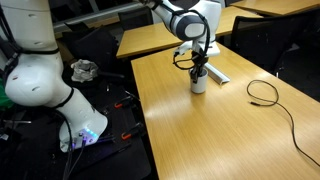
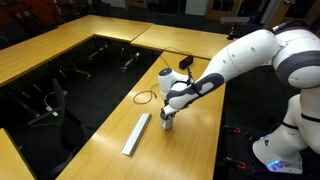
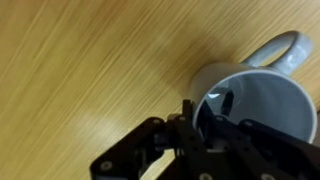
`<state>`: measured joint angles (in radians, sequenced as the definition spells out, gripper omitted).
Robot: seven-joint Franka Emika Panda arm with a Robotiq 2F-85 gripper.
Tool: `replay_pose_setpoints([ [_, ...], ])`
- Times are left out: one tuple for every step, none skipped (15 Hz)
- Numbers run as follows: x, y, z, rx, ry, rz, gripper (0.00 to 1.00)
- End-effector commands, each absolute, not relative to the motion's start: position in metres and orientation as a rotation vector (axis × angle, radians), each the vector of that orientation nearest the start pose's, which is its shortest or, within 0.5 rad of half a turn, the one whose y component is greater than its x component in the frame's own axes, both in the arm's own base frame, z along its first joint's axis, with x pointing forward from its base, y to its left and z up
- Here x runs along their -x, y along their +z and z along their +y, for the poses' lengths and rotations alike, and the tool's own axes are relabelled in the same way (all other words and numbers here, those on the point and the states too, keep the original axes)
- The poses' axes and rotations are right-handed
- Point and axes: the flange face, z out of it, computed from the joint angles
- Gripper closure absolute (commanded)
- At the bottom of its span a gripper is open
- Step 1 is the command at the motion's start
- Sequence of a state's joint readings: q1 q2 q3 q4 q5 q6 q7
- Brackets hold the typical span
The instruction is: Move the white mug forward
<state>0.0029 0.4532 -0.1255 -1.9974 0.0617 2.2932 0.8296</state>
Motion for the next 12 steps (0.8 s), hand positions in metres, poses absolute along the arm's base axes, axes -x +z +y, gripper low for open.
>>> replay_pose_setpoints([
  [-0.577, 0.233, -0.077, 2.832, 0.181, 1.495, 0.97],
  [-0.572, 0.238, -0.082, 2.828, 0.171, 1.49, 0.97],
  [-0.567, 0.245, -0.089, 2.816, 0.174, 1.484, 0.97],
  [-0.562, 0.25, -0.097, 2.811, 0.16, 1.491, 0.97],
  [-0.556, 0.258, -0.108, 2.797, 0.149, 1.499, 0.97],
  [-0.55, 0.266, -0.119, 2.778, 0.149, 1.506, 0.97],
  [-0.542, 0.275, -0.132, 2.762, 0.131, 1.505, 0.97],
  [-0.534, 0.283, -0.142, 2.758, 0.108, 1.498, 0.97],
  [-0.523, 0.288, -0.154, 2.754, 0.098, 1.48, 0.97],
  [-0.514, 0.292, -0.162, 2.748, 0.092, 1.468, 0.97],
  [-0.506, 0.296, -0.169, 2.735, 0.084, 1.459, 0.97],
  [-0.501, 0.298, -0.172, 2.727, 0.084, 1.453, 0.97],
])
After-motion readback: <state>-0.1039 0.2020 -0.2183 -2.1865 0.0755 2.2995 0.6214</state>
